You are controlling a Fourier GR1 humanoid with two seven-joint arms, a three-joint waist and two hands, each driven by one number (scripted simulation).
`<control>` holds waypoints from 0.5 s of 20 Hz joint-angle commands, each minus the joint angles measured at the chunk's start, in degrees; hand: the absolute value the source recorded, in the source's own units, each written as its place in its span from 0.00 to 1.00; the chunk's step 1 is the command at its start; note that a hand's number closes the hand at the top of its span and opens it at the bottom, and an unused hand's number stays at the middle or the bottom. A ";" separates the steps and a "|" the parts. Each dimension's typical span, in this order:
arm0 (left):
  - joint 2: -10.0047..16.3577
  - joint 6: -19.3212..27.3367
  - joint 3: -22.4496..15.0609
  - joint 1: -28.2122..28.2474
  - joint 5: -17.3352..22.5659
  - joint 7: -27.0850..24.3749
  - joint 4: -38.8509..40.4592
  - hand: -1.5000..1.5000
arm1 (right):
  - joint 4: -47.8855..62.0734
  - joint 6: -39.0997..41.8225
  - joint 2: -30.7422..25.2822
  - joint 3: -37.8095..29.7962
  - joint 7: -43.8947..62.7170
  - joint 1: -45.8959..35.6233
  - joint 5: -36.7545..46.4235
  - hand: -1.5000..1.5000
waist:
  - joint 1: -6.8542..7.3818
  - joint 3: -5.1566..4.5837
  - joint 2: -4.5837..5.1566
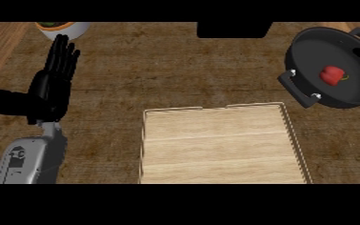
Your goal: Pick the bell pepper from the tray and place it in the pot
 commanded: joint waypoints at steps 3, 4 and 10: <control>0.31 -0.53 0.78 2.15 0.23 -0.31 -0.85 0.50 | -11.92 4.10 3.10 -2.96 -5.91 11.10 -9.56 0.00 | -0.96 -0.07 -0.37; -0.59 0.00 -1.02 1.47 -0.56 1.79 -1.47 0.50 | -9.44 5.77 -0.81 -4.90 -7.98 10.62 -11.76 0.00 | -0.51 -0.01 -0.14; 0.76 -1.19 1.76 -1.00 0.99 0.72 0.72 0.50 | -17.08 11.59 -2.48 -5.86 -7.34 19.93 -17.92 0.00 | -0.69 -0.07 -0.17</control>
